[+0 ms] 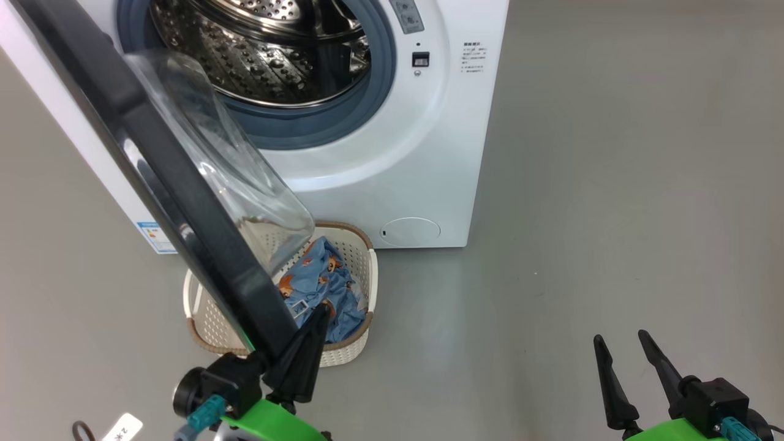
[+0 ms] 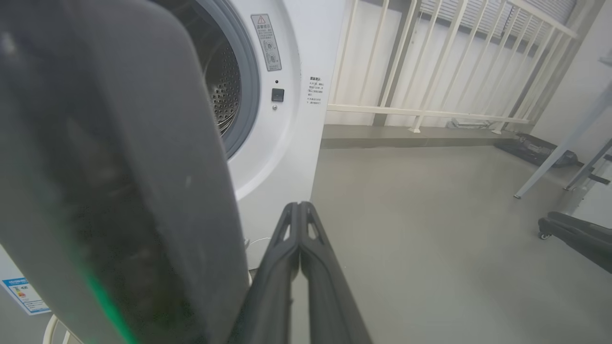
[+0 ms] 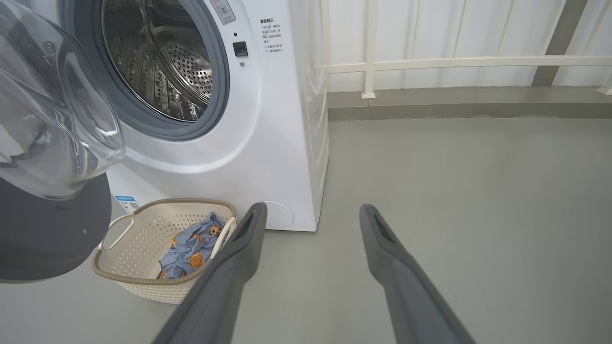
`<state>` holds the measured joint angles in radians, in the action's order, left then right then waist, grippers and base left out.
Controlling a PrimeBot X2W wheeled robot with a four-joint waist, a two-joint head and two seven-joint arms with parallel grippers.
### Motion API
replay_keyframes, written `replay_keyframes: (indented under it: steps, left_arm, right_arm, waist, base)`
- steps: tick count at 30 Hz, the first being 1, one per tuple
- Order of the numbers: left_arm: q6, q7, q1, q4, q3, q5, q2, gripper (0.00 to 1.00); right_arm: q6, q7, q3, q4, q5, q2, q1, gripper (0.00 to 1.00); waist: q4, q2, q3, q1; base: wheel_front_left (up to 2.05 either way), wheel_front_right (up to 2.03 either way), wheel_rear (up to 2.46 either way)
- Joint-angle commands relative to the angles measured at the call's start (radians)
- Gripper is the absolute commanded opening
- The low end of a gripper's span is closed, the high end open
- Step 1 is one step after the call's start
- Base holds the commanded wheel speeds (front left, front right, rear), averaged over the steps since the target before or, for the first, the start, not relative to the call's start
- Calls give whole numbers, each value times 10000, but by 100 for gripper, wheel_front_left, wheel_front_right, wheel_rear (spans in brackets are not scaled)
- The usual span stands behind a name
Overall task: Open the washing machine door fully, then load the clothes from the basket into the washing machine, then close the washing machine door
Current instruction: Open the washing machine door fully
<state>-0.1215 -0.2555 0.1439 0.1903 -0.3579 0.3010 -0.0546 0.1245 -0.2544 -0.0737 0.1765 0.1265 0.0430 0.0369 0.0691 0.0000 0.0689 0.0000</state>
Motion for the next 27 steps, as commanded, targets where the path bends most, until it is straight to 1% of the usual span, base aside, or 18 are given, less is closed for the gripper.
replay_keyframes:
  steps: [1,8,16,27]
  left_arm:
    - [77,-63,327,-152,446,43,-67,0]
    - [163,-63,208,-162,911,-11,-38,0]
    - [208,-63,20,-245,1189,-193,-21,0]
    - [422,-63,-566,-480,1438,-463,-123,0]
  right_arm:
    - [62,-74,292,-192,83,72,-375,100]
    - [62,-74,357,-145,189,72,-375,100]
    - [62,-74,426,-82,309,72,-282,100]
    - [62,-74,437,-41,407,72,-153,100]
  waist:
    - [29,0,-16,0]
    - [186,0,-35,0]
    - [456,0,-142,0]
    - [1090,0,-309,0]
  base:
    - [0,0,0]
    - [0,0,0]
    - [0,0,0]
    - [0,0,0]
